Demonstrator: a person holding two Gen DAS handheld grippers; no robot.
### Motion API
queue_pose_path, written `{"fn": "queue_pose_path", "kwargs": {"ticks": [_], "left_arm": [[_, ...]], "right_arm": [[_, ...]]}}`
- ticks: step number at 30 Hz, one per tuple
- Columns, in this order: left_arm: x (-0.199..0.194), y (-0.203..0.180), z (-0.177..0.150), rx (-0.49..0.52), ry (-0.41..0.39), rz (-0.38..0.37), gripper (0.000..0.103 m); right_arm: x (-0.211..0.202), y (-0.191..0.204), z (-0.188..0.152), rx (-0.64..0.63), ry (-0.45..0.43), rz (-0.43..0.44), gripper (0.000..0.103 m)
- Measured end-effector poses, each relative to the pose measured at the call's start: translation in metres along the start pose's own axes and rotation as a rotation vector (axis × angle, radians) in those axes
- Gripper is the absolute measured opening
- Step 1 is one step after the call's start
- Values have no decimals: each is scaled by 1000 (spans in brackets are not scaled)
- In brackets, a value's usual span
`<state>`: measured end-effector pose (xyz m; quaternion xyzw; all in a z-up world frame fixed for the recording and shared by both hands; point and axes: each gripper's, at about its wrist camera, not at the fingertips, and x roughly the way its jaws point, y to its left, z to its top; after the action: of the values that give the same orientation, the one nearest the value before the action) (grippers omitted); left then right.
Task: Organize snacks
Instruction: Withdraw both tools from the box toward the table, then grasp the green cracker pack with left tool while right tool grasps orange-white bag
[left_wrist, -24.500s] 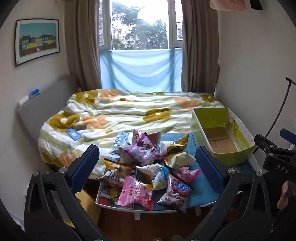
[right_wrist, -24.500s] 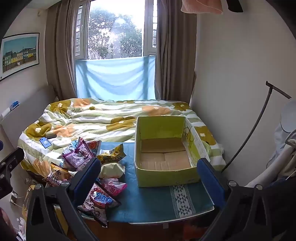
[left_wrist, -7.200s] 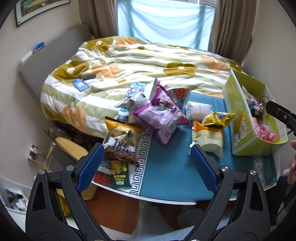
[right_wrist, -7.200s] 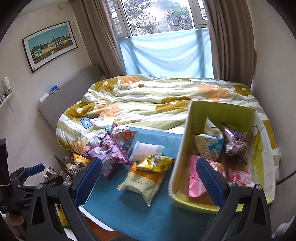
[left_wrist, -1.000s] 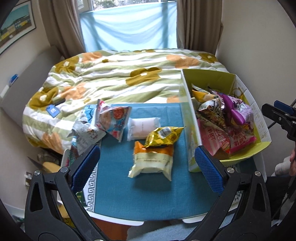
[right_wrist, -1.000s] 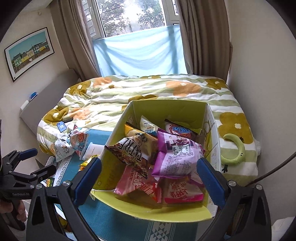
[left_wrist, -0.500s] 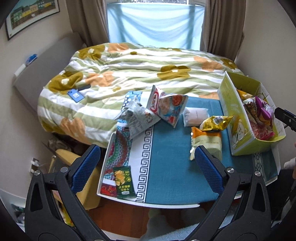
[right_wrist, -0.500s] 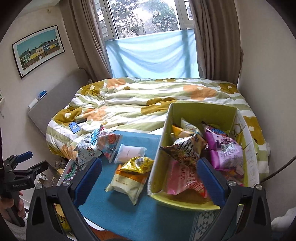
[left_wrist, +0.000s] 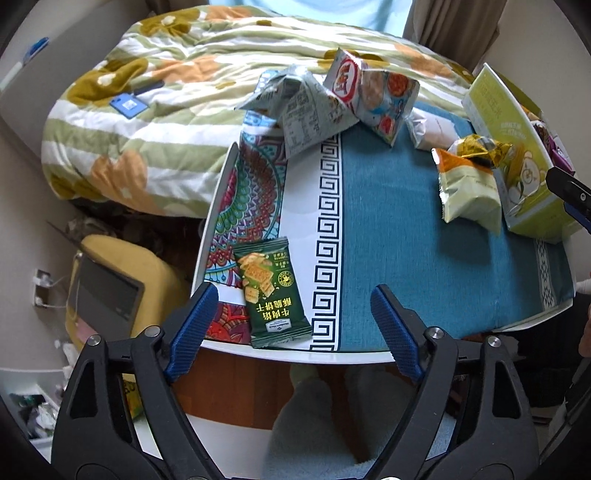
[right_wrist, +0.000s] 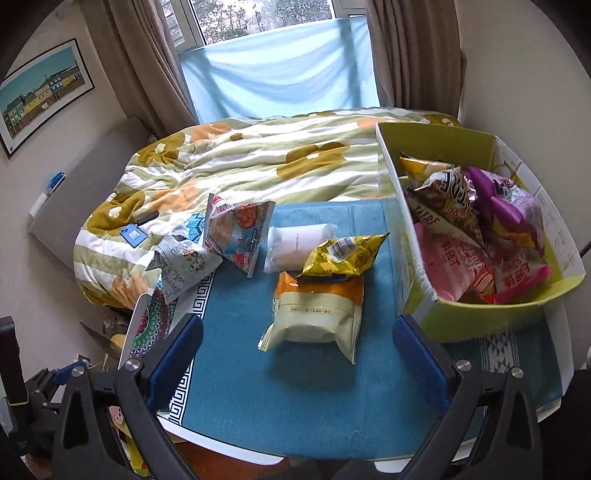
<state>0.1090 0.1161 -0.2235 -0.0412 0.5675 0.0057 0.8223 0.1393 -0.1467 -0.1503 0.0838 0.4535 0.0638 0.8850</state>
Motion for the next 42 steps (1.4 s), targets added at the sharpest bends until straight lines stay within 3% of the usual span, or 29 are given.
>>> {"fn": "queue_pose_path", "kwargs": {"ticks": [5, 7, 11, 13, 17, 18, 21, 32, 42], "left_arm": [[29, 3, -7, -40, 4, 15, 81], [40, 3, -10, -53, 3, 27, 74], [58, 2, -13, -51, 22, 57, 72], [65, 3, -14, -58, 35, 64, 61], [71, 3, -16, -61, 39, 62, 55], [72, 3, -16, -63, 43, 64, 47], [73, 1, -15, -60, 44, 66, 44], [83, -13, 9, -14, 34, 58, 43], [89, -21, 21, -5, 43, 55, 42]], "right_arm": [[30, 13, -15, -48, 6, -55, 102], [43, 16, -19, -65, -2, -74, 102], [69, 14, -22, -64, -8, -87, 102], [79, 13, -22, -64, -8, -94, 102], [96, 10, -25, -67, 3, -98, 102], [99, 10, -26, -66, 9, -101, 102], [107, 8, -26, -46, 17, -106, 102], [135, 2, -17, -11, 58, -146, 102], [152, 1, -14, -72, 92, -185, 102]]}}
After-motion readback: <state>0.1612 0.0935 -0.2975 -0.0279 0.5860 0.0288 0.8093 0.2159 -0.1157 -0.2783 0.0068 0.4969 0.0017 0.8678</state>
